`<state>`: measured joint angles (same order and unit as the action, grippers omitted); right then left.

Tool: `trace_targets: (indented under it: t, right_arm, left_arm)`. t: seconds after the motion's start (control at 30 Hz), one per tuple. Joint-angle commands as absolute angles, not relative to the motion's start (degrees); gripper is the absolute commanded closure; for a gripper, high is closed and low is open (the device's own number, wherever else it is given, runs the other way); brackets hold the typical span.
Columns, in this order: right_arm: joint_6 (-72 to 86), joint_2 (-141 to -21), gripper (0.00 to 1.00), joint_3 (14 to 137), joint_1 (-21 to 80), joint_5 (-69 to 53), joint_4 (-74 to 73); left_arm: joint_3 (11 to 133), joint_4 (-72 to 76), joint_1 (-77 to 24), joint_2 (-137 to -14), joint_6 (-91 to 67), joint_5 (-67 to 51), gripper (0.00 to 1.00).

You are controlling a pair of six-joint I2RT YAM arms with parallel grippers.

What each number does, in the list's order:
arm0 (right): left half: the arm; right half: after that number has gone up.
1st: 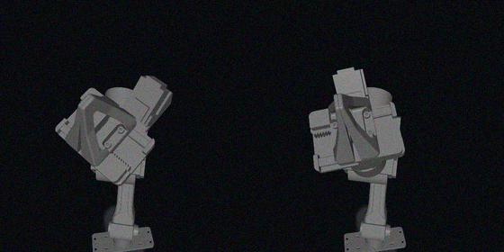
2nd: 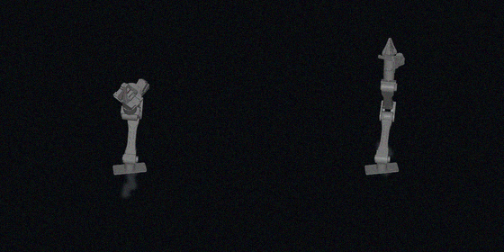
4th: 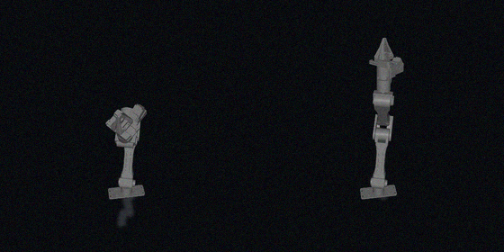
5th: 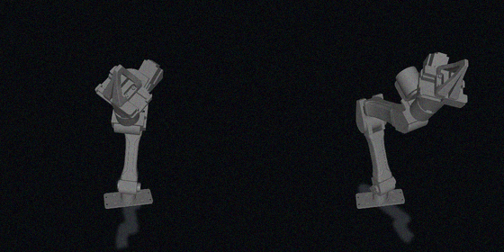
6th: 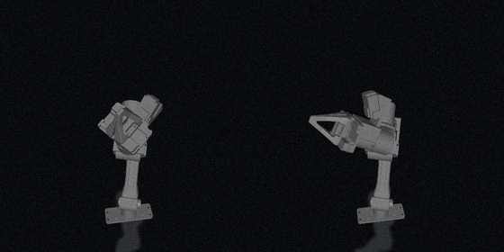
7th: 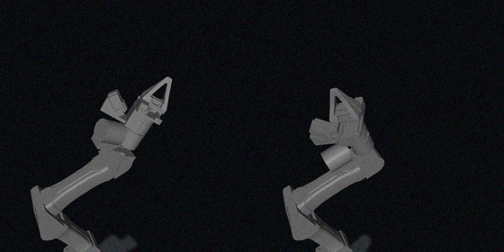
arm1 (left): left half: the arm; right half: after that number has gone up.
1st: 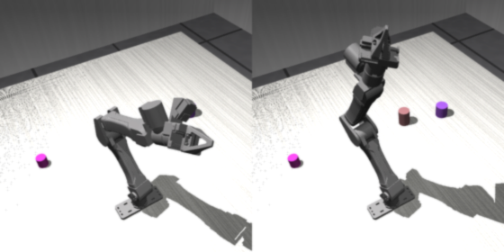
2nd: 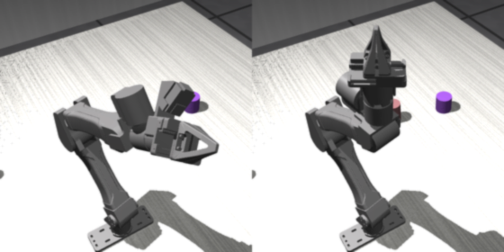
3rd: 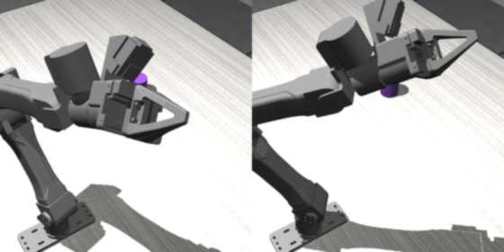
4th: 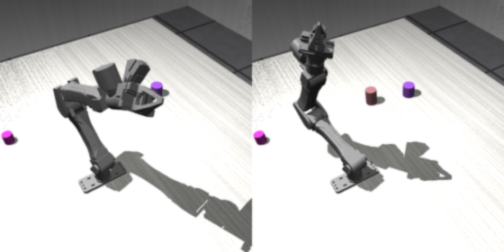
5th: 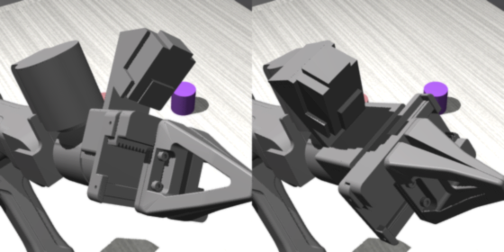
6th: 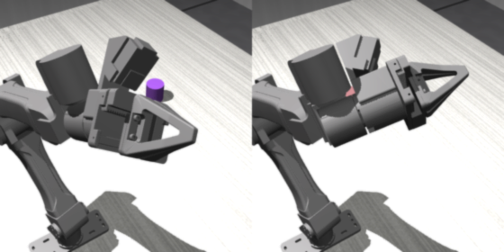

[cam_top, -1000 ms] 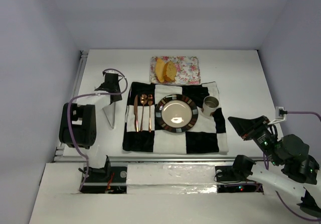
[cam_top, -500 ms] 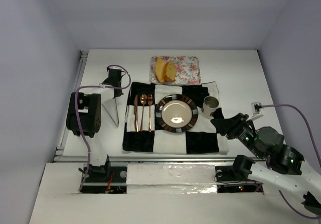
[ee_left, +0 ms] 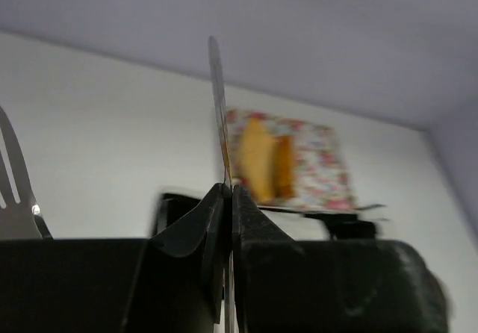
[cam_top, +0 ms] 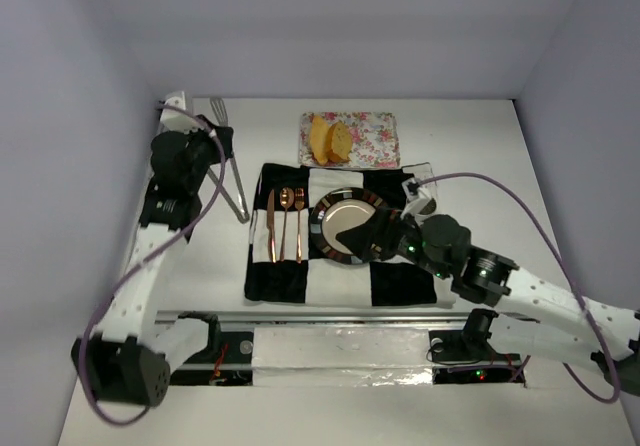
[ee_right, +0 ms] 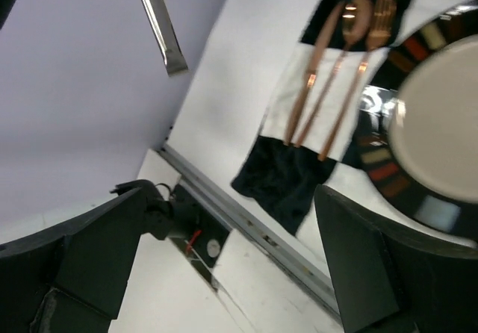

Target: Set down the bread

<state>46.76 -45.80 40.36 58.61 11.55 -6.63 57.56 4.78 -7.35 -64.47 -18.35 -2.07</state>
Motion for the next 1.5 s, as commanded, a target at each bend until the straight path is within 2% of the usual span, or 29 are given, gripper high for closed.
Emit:
trace_targets:
  t: [0.0, 0.1, 0.13, 0.17, 0.23, 0.37, 0.63, 0.83, 0.93, 1.03, 1.07, 1.2, 1.27, 1.33, 1.4, 1.43, 1.47]
  right_arm:
    - [46.8, -51.1, 0.0, 41.6, 59.1, 5.0, 12.5]
    - [47.0, -56.8, 0.0, 42.0, 59.1, 2.3, 22.3]
    - [47.7, -58.3, 0.0, 42.7, 59.1, 2.3, 23.8]
    - [47.9, -59.7, 0.0, 43.1, 59.1, 1.3, 26.8]
    - [48.7, -63.4, 0.0, 44.0, 59.1, 0.2, 29.2]
    - [49.8, -68.2, 0.0, 45.3, 59.6, -7.1, 36.3]
    - [50.4, -75.4, 0.0, 47.7, 62.7, -8.5, 37.4]
    - [54.6, -81.2, 0.0, 47.6, 63.7, -12.0, 45.7]
    - [56.2, -83.1, 0.06, 47.6, 63.7, -12.6, 49.4]
    - [57.5, -83.8, 0.15, 47.3, 63.7, -11.6, 51.7]
    - [57.7, -84.0, 0.2, 47.1, 63.7, -10.9, 52.4]
    - [59.1, -84.0, 0.29, 45.8, 63.7, -9.3, 54.5]
    - [59.5, -83.6, 0.3, 44.9, 63.7, -7.9, 55.5]
    - [59.8, -83.1, 0.39, 44.0, 63.7, -7.0, 55.5]
    - [59.6, -82.4, 0.4, 43.9, 63.7, -6.2, 54.5]
    - [59.3, -82.3, 0.4, 44.3, 63.7, -6.2, 53.8]
    - [59.0, -82.0, 0.4, 44.6, 63.7, -5.6, 52.7]
  left_arm:
    - [50.9, 12.5, -7.3, -57.3, -31.1, -22.4, 1.0]
    - [41.8, 28.5, -7.3, -50.4, -42.4, -33.3, 1.0]
    - [36.9, 33.4, -7.3, -48.9, -51.0, -35.0, 1.0]
    - [34.7, 44.7, -7.3, -47.0, -55.4, -37.8, 1.0]
    - [28.8, 59.8, -7.3, -45.6, -63.0, -38.9, 1.0]
    - [22.8, 77.5, -7.9, -46.1, -77.5, -38.8, 1.0]
    - [19.9, 85.0, -10.6, -44.9, -80.2, -37.4, 1.0]
    - [18.6, 93.8, -13.9, -47.0, -84.5, -35.6, 1.0]
    - [18.6, 94.5, -15.3, -47.1, -84.4, -35.5, 1.0]
    - [18.5, 93.5, -15.8, -46.3, -83.6, -35.6, 1.0]
    - [18.5, 92.6, -15.8, -46.1, -83.2, -35.7, 1.0]
    - [18.9, 91.8, -15.8, -45.4, -83.1, -36.3, 1.0]
    - [18.9, 91.4, -15.8, -45.4, -83.3, -36.9, 0.92]
    - [19.0, 90.8, -15.8, -45.3, -82.9, -37.2, 0.79]
    - [19.2, 88.9, -15.8, -44.9, -82.2, -37.7, 0.71]
    - [19.4, 87.9, -15.8, -44.7, -81.1, -38.0, 0.6]
    - [19.9, 85.7, -15.8, -44.3, -80.5, -38.5, 0.56]
